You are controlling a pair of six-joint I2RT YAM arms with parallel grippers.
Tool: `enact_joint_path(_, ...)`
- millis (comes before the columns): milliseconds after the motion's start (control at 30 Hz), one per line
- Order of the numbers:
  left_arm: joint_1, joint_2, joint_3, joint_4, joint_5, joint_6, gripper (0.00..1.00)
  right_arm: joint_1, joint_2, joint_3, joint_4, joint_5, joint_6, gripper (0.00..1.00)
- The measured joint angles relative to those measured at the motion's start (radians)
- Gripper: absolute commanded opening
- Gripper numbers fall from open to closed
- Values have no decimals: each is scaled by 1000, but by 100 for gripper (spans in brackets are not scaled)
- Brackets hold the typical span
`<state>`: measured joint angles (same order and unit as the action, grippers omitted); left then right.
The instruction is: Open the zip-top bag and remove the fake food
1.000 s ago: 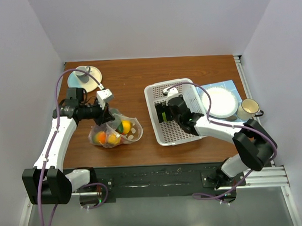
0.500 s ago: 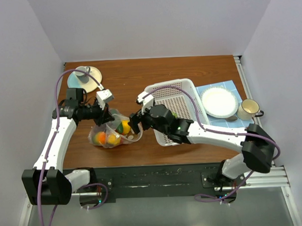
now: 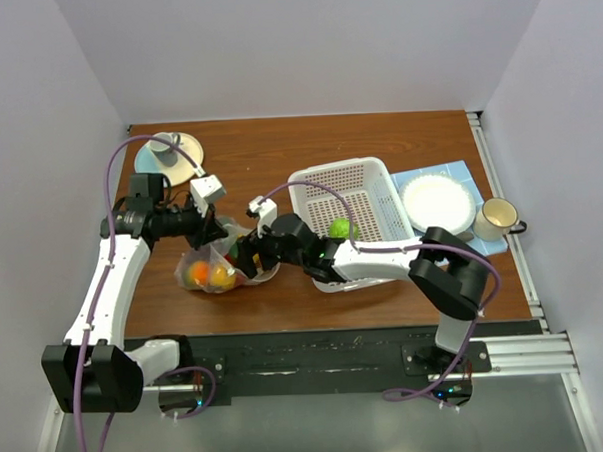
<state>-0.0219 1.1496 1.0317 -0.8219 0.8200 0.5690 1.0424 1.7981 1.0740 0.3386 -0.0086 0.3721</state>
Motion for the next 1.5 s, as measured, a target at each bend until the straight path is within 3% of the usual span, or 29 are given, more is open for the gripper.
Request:
enact_joint_path(300,0,0,0,-11,5,0,0,0,50,55,84,-64,70,89)
enact_joint_path(633,0,0,0,-19,10,4,0,5,173,184,39,-42,53,84)
enact_joint_path(767,1,0,0,-31,11,4,0,6,179,162,42,-35,45,70)
enact_joint_path(867,1,0,0,-32,11,4,0,6,178,140,55,-34,28,52)
enact_joint_path(1200,1,0,0,-26,2,7,0,6,-8,22,50,-1,-50,32)
enact_joint_path(1267,1,1,0,-20,0,13,0,6,-74,-12,51,16,-64,21)
enact_joint_path(1500,1,9,-11,1,-15,19,0,6,-154,-59,24,45,-100,18)
